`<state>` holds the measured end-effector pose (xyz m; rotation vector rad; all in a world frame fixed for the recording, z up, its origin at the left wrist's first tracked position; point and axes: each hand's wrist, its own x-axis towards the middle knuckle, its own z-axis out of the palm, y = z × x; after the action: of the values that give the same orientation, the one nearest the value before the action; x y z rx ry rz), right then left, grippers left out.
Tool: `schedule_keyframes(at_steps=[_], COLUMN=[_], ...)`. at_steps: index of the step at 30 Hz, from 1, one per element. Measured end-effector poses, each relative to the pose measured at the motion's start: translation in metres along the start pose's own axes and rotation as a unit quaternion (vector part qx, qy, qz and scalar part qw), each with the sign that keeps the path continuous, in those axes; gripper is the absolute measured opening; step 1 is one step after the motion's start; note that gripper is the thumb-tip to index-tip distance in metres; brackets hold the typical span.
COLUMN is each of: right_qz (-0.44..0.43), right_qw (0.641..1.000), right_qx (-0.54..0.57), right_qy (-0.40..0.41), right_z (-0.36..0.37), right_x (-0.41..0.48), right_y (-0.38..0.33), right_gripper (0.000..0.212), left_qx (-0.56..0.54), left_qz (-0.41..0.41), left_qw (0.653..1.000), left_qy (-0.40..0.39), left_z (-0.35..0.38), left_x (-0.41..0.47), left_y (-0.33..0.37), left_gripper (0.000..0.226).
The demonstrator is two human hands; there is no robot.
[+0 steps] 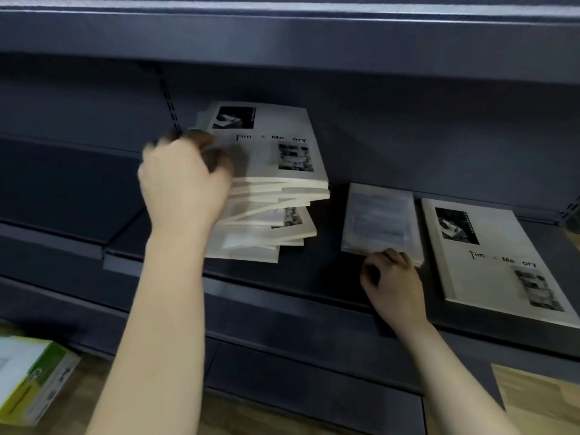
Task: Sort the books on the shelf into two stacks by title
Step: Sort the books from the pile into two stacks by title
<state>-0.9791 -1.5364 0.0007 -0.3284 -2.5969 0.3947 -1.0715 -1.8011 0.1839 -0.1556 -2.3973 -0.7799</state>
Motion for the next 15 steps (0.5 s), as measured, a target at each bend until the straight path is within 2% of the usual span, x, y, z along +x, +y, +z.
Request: schedule_keyframes(at_steps=[2, 8, 10, 15], right_qz=[0.003, 0.009, 0.012, 0.017], right_qw=[1.000, 1.000, 1.000, 1.000], right_qx=[0.005, 0.006, 0.006, 0.010], right_qy=[0.005, 0.006, 0.006, 0.007], right_z=[0.000, 0.000, 0.000, -0.001], right_x=[-0.001, -0.002, -0.003, -0.003], right_y=[0.000, 0.002, 0.002, 0.002], right_gripper=[0.006, 0.007, 0.007, 0.007], left_qx=[0.057, 0.047, 0.032, 0.032], left_qz=[-0.032, -0.114, -0.118, -0.108], left_qw=[0.997, 0.989, 0.989, 0.991], left_qy=[-0.042, -0.081, -0.087, -0.073], left_z=[0.002, 0.004, 0.005, 0.003], left_x=[0.003, 0.010, 0.013, 0.016], left_y=[-0.008, -0.020, -0.022, -0.014], left_gripper=[0.040, 0.087, 0.088, 0.071])
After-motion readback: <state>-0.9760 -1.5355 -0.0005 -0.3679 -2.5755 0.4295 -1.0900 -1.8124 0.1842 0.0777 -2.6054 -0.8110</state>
